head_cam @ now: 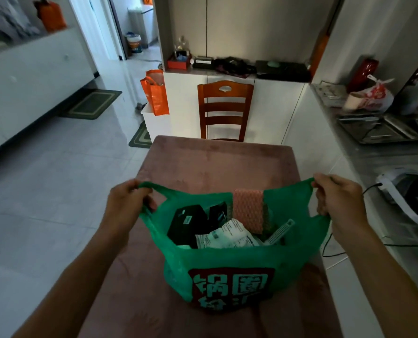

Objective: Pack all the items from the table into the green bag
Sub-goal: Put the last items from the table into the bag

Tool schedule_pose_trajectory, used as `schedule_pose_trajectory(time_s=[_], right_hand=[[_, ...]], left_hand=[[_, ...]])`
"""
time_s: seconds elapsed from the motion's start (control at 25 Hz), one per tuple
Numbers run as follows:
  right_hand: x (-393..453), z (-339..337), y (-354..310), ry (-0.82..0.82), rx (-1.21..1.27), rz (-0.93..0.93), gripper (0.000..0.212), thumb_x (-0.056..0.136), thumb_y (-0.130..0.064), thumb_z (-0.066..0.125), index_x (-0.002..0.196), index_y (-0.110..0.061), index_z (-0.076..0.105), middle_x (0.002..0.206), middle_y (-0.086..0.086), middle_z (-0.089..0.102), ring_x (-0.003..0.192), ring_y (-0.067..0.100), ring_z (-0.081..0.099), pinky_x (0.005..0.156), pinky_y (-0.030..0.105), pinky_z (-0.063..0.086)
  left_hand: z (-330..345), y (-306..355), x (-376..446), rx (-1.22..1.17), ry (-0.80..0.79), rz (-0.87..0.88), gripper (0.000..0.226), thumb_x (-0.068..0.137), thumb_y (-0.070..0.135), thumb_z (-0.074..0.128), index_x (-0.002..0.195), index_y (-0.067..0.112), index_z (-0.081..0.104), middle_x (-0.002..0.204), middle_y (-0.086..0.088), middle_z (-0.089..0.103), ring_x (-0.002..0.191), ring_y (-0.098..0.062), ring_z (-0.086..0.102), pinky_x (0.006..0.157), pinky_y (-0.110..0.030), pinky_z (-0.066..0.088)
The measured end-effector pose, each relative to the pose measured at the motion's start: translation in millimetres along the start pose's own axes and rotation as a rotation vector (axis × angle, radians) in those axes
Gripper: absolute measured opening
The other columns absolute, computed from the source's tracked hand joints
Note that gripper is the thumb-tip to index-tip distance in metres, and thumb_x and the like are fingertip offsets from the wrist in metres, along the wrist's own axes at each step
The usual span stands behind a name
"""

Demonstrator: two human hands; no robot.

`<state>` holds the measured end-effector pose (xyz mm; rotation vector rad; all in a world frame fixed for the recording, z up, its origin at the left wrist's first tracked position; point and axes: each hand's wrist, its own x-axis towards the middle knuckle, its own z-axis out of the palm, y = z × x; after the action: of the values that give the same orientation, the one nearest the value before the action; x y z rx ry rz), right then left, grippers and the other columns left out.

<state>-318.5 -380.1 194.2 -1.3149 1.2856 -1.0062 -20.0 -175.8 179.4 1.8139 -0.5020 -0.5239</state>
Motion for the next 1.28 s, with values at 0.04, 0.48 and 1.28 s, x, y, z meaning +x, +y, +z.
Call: schedule_pose_trajectory(time_s=[0.04,0.48,1.28], right_hand=[[-1,2,2,-0.034,0.010,-0.009,0.029,0.093,-0.020,0.058,0.066,-0.009,0.057,0.040,-0.007,0.044,0.031,0.005,0.037,0.039,0.020,0.031],[42,32,-84,-0.111,0.341,-0.217,0.026,0.097,-0.016,0.044,0.078,-0.013,0.061,0.049,-0.004,0.044,0.038,0.009,0.027,0.036,0.022,0.019],[65,42,-39,-0.064,0.210,0.178,0.013,0.091,-0.009,0.055,0.085,-0.002,0.065,0.056,0.006,0.049,0.042,0.017,0.044,0.048,0.031,0.041]], left_hand=[[5,2,-1,-0.186,-0.061,-0.164,0.023,0.090,0.008,0.045,0.070,0.005,0.056,0.052,-0.012,0.063,0.045,-0.022,0.058,0.051,-0.030,0.048],[12,128,62,-0.568,-0.298,0.052,0.024,0.087,0.005,0.043,0.107,0.001,0.056,0.063,0.001,0.043,0.049,-0.009,0.034,0.050,-0.022,0.029],[25,78,125,-0.352,-0.223,-0.128,0.017,0.092,0.000,0.044,0.104,-0.003,0.056,0.067,-0.010,0.051,0.052,-0.017,0.046,0.051,-0.030,0.041]])
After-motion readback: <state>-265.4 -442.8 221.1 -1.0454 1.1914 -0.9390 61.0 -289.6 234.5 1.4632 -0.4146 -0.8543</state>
